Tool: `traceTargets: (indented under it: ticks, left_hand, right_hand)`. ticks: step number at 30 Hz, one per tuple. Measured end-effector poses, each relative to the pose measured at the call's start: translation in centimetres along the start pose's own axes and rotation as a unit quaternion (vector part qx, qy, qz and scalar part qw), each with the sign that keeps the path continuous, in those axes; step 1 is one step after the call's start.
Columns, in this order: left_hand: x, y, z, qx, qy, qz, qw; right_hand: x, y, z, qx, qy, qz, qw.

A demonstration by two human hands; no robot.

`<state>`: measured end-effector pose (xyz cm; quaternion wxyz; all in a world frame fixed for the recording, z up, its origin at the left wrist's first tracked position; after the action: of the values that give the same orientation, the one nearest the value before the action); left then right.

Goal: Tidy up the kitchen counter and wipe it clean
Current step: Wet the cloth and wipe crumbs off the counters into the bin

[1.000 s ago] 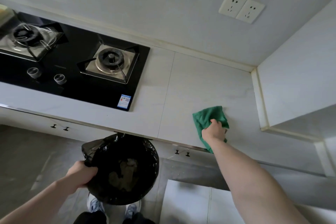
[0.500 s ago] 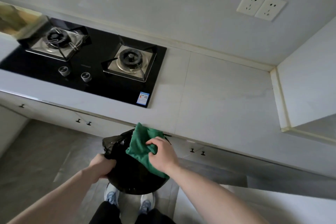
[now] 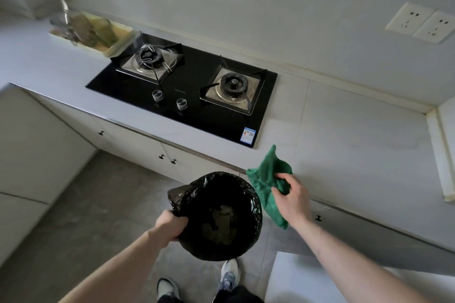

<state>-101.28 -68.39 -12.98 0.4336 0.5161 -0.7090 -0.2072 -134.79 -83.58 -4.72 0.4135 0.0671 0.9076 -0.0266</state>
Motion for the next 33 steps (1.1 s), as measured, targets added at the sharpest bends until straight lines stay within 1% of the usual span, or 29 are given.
traceTargets:
  ticks: [3,8,15,20,23,28,33]
  left_hand:
    - [-2.0,-1.3,-2.9,0.005,0.012,-0.001,1.0]
    - [-5.8,-2.1,-9.6,0.033,0.033,-0.002,0.999]
    - [-10.9,-4.7,-20.0,0.085,0.075,0.007,0.994]
    - [-15.4,-6.5,-26.9,0.121,0.112,-0.027,0.986]
    - [-16.9,-8.6,-30.1,0.137,0.135,-0.039,0.981]
    - [-17.4,-11.2,-34.2,0.153,0.184,-0.068,0.969]
    - [-16.9,-14.4,-38.1,0.183,0.202,-0.093,0.958]
  right_hand:
    - [-2.4,1.5,2.3,-0.013,-0.009,-0.003,1.0]
    - [-8.1,5.3,7.7,-0.063,-0.014,-0.018,0.998]
    - [-16.8,9.0,15.9,-0.123,-0.026,-0.07,0.99]
    - [-22.9,11.7,21.2,-0.175,-0.024,-0.109,0.978]
    - [-26.3,11.5,24.0,-0.192,-0.016,-0.131,0.973]
    - [-31.6,9.8,29.3,-0.211,-0.022,-0.167,0.963]
    - [-36.1,7.5,35.2,-0.236,-0.042,-0.174,0.955]
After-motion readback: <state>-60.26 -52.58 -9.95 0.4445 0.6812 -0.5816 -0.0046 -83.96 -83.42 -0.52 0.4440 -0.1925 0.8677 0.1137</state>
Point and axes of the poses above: each hand's wrist, its own y-axis away from the middle knuckle, its own z-axis out of the palm, x = y × z, the point moved 6 cm from there along -y, towards the middle knuckle, and after that the axes turned 10 degrees about x, right-handed, at the moved point
